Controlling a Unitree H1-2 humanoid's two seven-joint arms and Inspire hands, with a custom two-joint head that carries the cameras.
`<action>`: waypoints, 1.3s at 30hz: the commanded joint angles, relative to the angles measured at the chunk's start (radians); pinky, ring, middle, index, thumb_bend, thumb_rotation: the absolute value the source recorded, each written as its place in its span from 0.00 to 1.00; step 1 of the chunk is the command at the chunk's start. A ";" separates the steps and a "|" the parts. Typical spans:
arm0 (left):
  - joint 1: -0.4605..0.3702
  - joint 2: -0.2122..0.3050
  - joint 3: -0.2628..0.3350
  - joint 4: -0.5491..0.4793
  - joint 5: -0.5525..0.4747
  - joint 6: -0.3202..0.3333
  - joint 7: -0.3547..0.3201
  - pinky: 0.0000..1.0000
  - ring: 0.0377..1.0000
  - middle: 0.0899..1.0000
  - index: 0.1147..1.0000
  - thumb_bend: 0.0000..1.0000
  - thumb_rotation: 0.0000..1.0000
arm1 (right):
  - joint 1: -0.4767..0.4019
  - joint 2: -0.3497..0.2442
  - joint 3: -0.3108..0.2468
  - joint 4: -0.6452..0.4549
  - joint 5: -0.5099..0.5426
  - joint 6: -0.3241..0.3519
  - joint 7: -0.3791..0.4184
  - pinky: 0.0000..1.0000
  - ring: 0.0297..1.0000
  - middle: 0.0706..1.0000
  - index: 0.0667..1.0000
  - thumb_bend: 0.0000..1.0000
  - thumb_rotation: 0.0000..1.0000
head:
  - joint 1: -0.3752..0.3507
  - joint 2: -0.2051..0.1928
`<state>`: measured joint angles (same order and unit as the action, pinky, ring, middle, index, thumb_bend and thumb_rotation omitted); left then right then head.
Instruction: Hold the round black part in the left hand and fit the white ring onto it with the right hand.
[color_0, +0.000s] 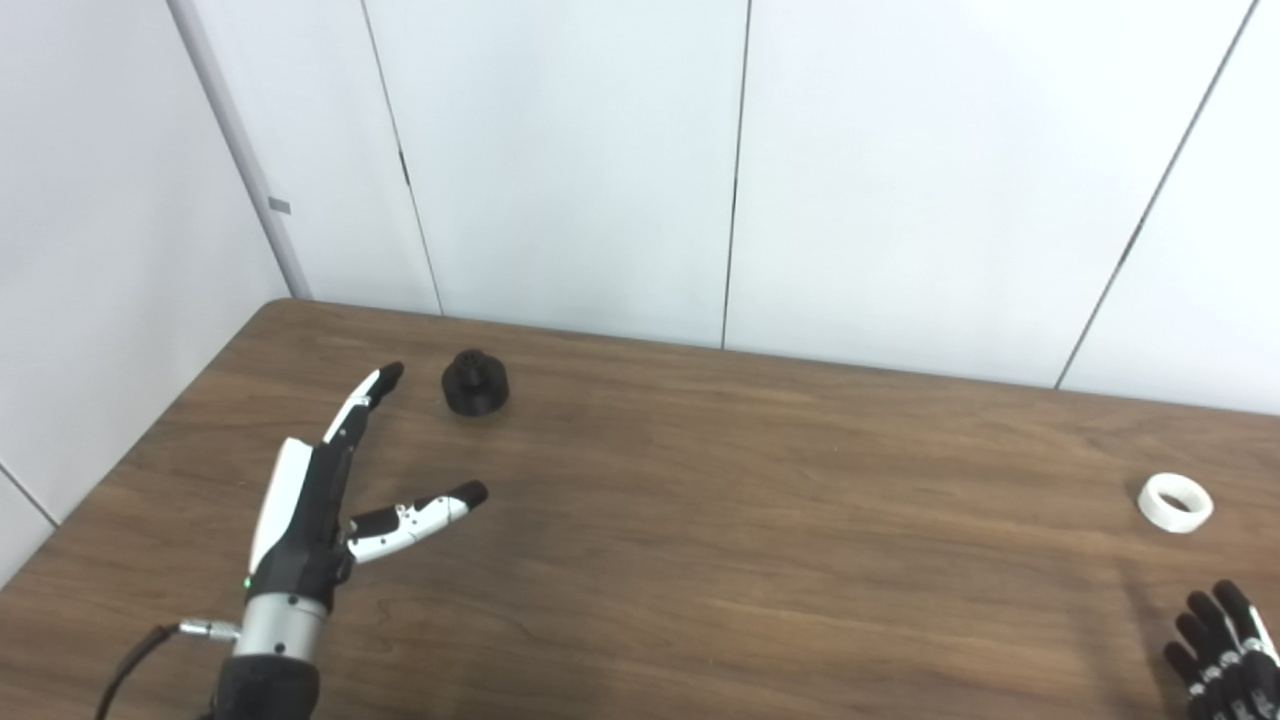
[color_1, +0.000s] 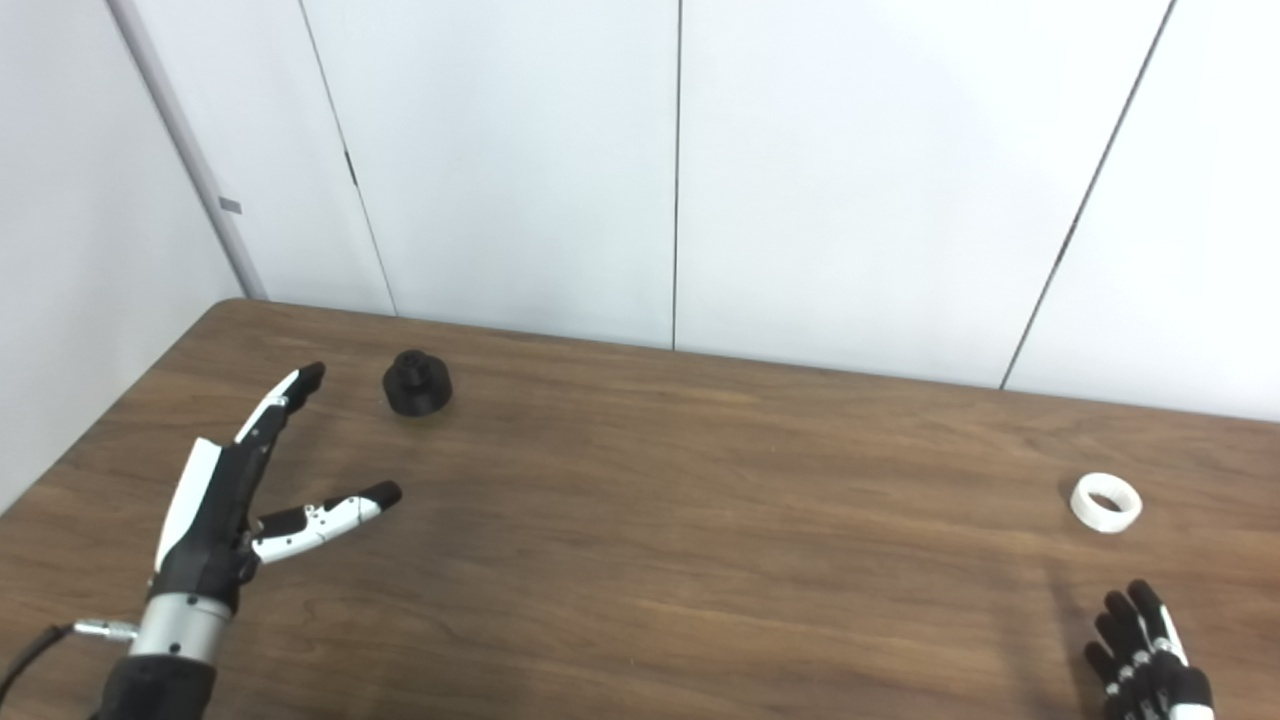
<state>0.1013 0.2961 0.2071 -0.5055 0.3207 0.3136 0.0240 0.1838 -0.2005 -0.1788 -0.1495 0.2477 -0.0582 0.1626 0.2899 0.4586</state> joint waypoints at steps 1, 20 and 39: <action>-0.054 0.051 0.003 -0.016 0.060 0.040 -0.013 0.87 0.92 0.92 0.92 0.91 0.33 | 0.017 0.020 0.007 0.044 -0.001 -0.023 -0.004 1.00 0.98 0.97 0.97 0.48 1.00 | 0.001 0.000; -0.284 0.216 -0.104 0.402 0.271 0.001 0.020 1.00 0.98 0.92 0.87 0.92 0.43 | 0.023 -0.002 0.009 0.075 0.047 -0.056 0.055 1.00 1.00 1.00 1.00 0.52 1.00 | -0.003 0.013; -0.465 0.227 -0.207 0.694 0.339 -0.017 0.068 1.00 1.00 0.94 0.82 0.92 0.44 | 0.048 0.002 0.006 0.058 0.050 -0.054 0.047 1.00 1.00 1.00 1.00 0.53 1.00 | -0.019 0.024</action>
<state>-0.3139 0.4954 -0.0060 0.1936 0.6499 0.3052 0.0611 0.1874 -0.2198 -0.1779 -0.1320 0.2892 -0.0903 0.2058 0.2700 0.4817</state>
